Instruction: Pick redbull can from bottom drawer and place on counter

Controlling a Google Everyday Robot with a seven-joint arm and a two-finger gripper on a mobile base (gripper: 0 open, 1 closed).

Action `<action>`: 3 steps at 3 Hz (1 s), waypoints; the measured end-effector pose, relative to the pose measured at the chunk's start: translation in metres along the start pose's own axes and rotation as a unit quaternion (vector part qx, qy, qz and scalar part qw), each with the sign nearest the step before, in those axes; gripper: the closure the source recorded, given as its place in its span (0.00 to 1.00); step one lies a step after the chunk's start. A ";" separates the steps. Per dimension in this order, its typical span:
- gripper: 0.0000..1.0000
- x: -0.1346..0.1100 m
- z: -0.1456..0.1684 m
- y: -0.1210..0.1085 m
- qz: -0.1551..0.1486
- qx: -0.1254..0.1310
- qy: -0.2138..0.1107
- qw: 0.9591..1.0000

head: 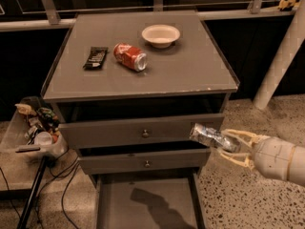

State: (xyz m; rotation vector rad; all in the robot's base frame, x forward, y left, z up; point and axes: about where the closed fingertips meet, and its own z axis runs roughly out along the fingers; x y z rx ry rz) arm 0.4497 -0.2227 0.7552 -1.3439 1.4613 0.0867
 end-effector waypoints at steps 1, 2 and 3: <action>1.00 -0.053 -0.015 -0.021 -0.048 -0.005 -0.022 0.999; 1.00 -0.108 -0.016 -0.046 -0.095 -0.005 -0.033 0.995; 1.00 -0.114 -0.011 -0.053 -0.101 -0.004 -0.035 0.994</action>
Offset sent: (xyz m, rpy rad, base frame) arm 0.0029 0.0713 0.1702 -0.1207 -0.2235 0.1729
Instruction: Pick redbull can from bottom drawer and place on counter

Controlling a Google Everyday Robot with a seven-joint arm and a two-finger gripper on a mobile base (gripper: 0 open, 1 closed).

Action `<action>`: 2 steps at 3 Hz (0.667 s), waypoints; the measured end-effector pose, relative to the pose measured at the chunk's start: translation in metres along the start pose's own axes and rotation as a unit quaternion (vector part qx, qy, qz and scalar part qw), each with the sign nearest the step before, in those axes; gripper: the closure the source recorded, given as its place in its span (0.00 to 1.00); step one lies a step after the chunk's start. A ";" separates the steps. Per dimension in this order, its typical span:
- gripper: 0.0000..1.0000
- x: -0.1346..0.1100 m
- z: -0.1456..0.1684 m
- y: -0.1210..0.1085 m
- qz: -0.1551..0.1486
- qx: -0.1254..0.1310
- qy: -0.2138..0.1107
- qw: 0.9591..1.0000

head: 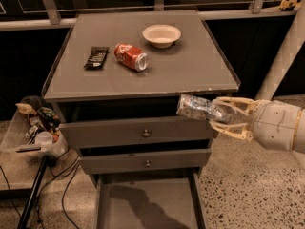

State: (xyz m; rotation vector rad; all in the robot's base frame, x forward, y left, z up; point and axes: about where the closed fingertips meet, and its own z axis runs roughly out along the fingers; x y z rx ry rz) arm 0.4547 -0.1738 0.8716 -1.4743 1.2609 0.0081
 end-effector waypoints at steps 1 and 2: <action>1.00 -0.011 0.022 -0.031 -0.012 -0.001 -0.003 1.000; 1.00 -0.038 0.055 -0.060 -0.024 -0.012 -0.020 0.999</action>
Offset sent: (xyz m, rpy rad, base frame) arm 0.0917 0.0923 0.0772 -0.0142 -0.0406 0.1109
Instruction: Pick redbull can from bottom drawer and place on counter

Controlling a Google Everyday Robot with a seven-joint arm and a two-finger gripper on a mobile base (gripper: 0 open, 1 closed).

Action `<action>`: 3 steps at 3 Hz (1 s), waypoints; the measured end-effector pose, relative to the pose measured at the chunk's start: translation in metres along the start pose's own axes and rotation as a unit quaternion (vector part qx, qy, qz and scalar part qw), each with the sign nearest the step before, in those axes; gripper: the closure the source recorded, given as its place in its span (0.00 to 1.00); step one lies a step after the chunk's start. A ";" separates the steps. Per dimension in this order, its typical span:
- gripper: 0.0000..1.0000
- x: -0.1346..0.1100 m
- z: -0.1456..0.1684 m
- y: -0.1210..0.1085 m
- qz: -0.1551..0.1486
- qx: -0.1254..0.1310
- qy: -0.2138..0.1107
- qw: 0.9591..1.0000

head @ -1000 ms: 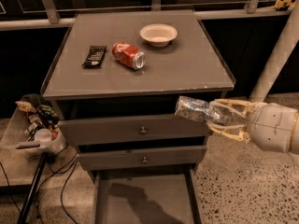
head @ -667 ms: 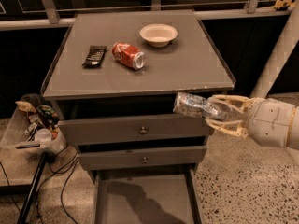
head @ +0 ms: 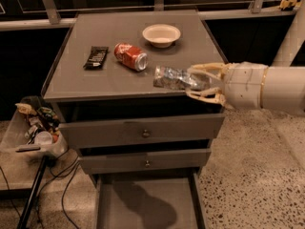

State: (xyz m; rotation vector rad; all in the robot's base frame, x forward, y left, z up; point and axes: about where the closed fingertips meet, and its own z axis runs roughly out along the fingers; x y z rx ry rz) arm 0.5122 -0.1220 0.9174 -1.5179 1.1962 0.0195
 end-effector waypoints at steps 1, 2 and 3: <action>1.00 -0.011 0.021 -0.017 0.009 -0.005 -0.012 1.000; 1.00 -0.013 0.032 -0.025 0.038 -0.003 -0.020 0.999; 1.00 -0.003 0.032 -0.023 0.073 0.017 0.012 0.997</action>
Offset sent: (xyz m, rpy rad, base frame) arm 0.0420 0.0324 0.0170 0.1247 0.0963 -0.0172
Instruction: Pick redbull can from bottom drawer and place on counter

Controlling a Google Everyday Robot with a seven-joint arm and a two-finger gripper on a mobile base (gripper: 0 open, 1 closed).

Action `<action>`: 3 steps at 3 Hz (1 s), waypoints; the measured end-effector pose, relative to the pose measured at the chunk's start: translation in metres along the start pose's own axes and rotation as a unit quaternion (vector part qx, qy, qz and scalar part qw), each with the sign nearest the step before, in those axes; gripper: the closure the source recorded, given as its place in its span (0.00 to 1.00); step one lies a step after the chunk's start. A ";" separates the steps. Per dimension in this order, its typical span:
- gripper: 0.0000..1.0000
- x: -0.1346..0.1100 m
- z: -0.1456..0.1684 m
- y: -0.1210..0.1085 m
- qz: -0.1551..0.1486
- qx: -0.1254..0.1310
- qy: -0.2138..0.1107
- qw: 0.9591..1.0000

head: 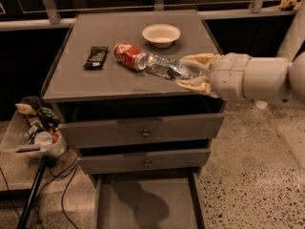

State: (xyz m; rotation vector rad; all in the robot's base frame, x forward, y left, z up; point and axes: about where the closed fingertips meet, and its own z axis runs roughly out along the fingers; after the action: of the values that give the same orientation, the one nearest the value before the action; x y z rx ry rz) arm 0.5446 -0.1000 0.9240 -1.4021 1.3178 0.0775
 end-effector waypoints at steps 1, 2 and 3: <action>1.00 0.012 -0.002 -0.017 0.020 0.064 0.047 0.997; 1.00 0.022 -0.013 -0.046 0.037 0.124 0.079 0.988; 1.00 0.018 -0.013 -0.050 0.032 0.123 0.073 0.989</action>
Offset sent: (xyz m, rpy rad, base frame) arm 0.0483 -0.0685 0.0300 0.0288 -0.0885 -0.4532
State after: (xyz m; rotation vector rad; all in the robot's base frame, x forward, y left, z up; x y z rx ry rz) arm 0.5787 -0.1345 0.9482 -1.1723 1.4413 -0.1432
